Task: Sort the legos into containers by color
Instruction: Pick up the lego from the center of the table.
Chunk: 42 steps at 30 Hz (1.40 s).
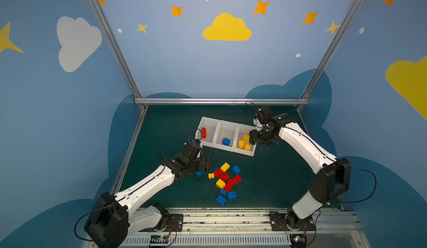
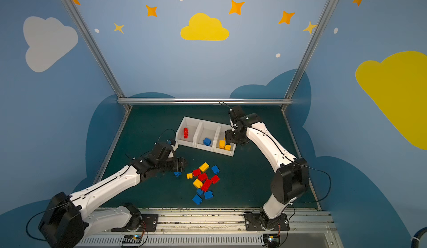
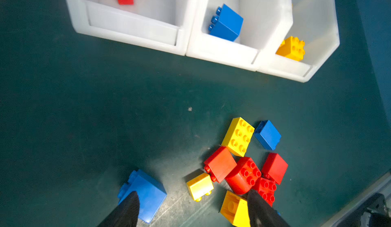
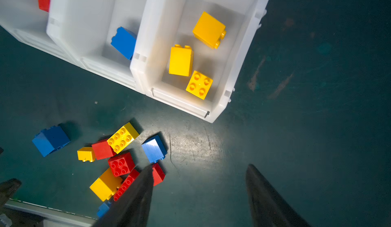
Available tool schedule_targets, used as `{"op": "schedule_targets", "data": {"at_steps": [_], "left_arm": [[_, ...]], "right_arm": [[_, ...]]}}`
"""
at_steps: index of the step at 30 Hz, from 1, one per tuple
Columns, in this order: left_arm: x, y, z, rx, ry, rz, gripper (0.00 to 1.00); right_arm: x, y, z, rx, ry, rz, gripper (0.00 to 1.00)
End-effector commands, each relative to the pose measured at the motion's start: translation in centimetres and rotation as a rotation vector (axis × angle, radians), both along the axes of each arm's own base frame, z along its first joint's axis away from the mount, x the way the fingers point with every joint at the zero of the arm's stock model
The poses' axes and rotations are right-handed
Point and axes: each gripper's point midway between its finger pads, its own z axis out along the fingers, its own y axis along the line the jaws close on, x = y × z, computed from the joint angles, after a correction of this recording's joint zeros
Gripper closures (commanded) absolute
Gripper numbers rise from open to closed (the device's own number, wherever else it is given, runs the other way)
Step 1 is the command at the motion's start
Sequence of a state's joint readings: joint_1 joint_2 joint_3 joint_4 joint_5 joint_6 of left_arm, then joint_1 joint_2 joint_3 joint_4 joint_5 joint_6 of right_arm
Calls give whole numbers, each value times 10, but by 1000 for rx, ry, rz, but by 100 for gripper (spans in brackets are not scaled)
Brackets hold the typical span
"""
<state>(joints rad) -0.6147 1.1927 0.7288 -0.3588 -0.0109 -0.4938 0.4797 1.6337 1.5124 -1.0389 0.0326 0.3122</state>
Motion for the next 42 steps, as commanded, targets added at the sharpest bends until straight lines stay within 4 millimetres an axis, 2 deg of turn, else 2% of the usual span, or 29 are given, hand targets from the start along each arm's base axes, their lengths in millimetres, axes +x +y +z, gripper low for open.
{"op": "schedule_targets", "data": {"at_steps": [1,17,22,37,42], "left_arm": [[-1,-13,-2,45,1,-84,20],[-3,-69,-49,241,104,-364,21],[0,-69,-64,319,147,-364,22],[-2,-65,-83,353,171,-363,33],[-2,-64,-88,370,175,-371,33]], "right_arm": [[-12,0,6,40,-14,-37,30],[-47,-13,-2,48,24,-84,30],[-52,-15,-5,55,33,-96,30],[-61,-20,-14,52,46,-117,30],[-61,-19,-18,54,56,-121,30]]}}
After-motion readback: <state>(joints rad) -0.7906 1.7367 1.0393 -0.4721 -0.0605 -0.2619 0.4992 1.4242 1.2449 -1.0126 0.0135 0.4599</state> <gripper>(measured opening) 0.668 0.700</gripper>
